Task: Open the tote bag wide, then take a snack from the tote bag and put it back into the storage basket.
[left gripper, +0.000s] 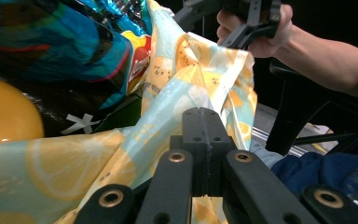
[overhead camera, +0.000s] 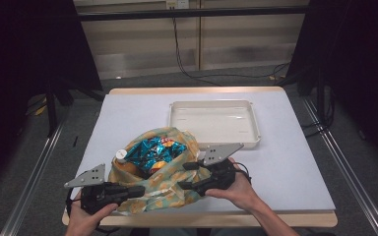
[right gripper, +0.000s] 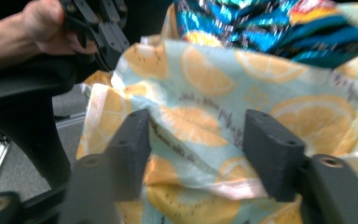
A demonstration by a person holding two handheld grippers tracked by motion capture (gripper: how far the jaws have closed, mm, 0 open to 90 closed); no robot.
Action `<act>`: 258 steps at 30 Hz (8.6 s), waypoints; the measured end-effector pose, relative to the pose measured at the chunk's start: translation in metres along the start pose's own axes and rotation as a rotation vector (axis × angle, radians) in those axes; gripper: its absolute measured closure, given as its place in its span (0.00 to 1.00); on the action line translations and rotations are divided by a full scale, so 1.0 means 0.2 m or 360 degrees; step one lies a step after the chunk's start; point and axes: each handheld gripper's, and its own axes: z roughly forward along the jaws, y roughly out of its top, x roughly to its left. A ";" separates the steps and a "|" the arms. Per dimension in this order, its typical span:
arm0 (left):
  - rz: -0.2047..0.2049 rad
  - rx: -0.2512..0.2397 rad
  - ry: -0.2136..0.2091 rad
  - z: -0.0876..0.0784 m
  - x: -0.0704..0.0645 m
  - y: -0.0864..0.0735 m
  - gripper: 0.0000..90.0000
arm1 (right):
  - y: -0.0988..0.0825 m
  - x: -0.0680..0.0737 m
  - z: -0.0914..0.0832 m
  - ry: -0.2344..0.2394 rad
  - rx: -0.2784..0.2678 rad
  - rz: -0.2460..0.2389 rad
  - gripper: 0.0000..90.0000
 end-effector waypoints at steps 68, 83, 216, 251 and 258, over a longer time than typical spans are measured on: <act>-0.0045 0.0186 0.0012 0.19 0.03 -0.12 0.78 | -0.15 0.03 -0.27 -0.0150 -0.0115 0.0054 0.61; -0.0067 0.0156 0.0062 0.14 0.04 -0.15 0.77 | -0.04 -0.01 -0.06 -0.0125 -0.0087 0.0085 0.55; -0.0053 -0.0225 0.0675 -0.17 0.11 -0.21 0.12 | 0.33 -0.25 0.08 -0.0058 -0.0440 0.0074 0.99; -0.0018 -0.0235 0.0726 -0.17 0.11 -0.21 0.11 | 0.72 -0.04 -0.16 0.0003 -0.0777 -0.0012 0.99; -0.0012 -0.0239 0.0694 -0.17 0.12 -0.21 0.11 | 0.77 -0.09 -0.23 -0.0052 -0.0829 -0.0001 1.00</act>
